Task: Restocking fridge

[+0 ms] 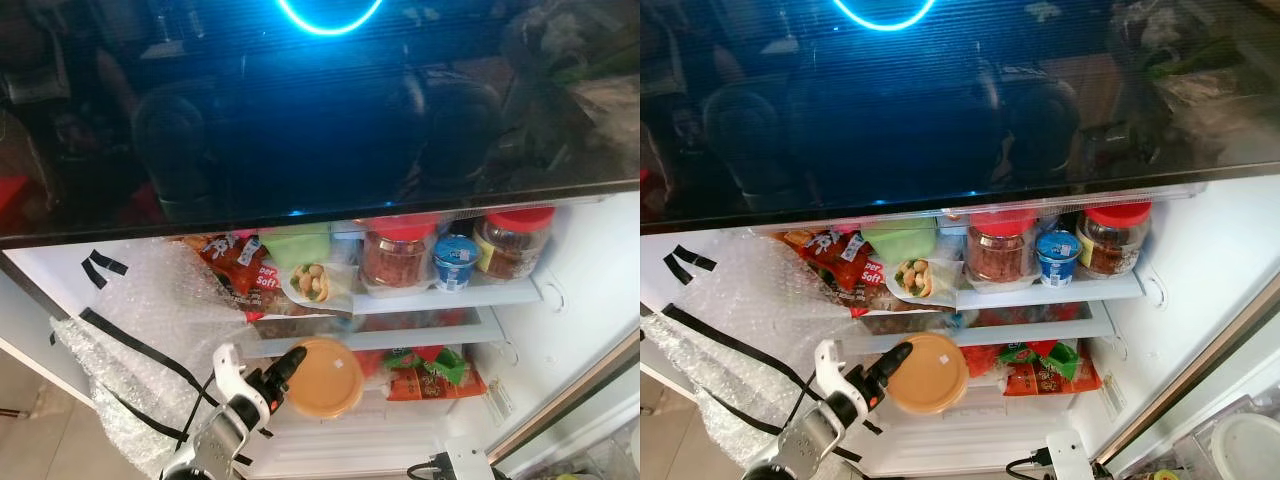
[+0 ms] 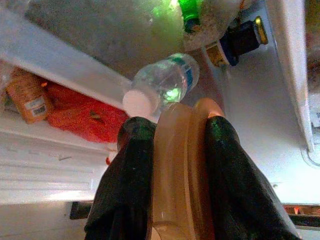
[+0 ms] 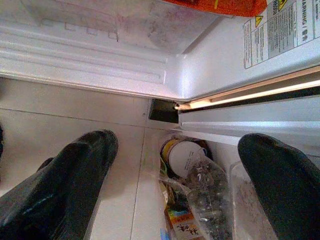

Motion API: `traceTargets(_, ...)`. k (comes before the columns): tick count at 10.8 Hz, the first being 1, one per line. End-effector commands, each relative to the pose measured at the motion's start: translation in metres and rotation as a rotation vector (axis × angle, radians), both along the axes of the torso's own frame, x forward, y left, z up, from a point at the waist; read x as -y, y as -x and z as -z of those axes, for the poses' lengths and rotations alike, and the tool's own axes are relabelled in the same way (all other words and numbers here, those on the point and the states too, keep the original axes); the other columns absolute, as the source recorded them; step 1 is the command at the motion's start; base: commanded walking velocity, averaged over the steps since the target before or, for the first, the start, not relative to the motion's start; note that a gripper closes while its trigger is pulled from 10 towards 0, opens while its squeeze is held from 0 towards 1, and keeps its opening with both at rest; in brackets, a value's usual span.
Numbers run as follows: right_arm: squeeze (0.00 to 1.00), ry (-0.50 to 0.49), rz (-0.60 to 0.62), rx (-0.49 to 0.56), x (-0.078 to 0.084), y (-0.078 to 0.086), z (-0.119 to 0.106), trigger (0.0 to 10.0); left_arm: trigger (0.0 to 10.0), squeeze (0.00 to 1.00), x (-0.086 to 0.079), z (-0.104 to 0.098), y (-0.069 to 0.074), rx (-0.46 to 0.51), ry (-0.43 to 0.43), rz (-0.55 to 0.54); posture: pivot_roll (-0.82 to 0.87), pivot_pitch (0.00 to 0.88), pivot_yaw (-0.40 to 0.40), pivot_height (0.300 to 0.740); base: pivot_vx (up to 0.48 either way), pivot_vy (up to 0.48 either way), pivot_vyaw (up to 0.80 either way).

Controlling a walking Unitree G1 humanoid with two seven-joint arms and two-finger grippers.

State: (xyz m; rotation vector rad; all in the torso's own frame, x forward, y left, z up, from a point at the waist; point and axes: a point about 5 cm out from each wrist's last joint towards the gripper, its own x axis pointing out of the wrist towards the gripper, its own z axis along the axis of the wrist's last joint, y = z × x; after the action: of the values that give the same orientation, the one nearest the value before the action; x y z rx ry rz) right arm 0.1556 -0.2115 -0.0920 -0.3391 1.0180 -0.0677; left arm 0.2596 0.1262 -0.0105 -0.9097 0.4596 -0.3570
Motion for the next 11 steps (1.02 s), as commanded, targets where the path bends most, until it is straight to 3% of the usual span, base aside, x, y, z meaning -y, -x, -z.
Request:
traceTargets(1,0.0,-0.021,0.016,0.006,-0.0031,0.0018,0.0011,10.0,10.0,0.0,-0.0046,0.0003,0.0019,0.006,0.0,-0.01,-0.09,0.0,0.075,0.74,0.0,0.0,0.0)
traceTargets(5,0.0,-0.034,0.021,0.013,-0.003,0.0018,0.0009,10.0,10.0,0.0,-0.0068,-0.0002,0.0016,0.008,-0.002,-0.029,-0.09,0.0,0.071,0.74,0.0,0.0,0.0)
traceTargets(8,0.0,-0.042,0.022,0.018,-0.0046,0.0019,0.0012,10.0,10.0,0.0,-0.0089,-0.0021,-0.0004,0.016,-0.009,-0.042,-0.09,0.0,0.074,0.695,0.0,0.0,0.0)
traceTargets(11,0.0,-0.048,0.026,0.025,-0.006,0.0026,0.0015,10.0,10.0,0.0,-0.0066,-0.003,-0.0015,0.022,-0.02,-0.026,-0.09,0.0,0.082,0.695,0.0,0.0,0.0)
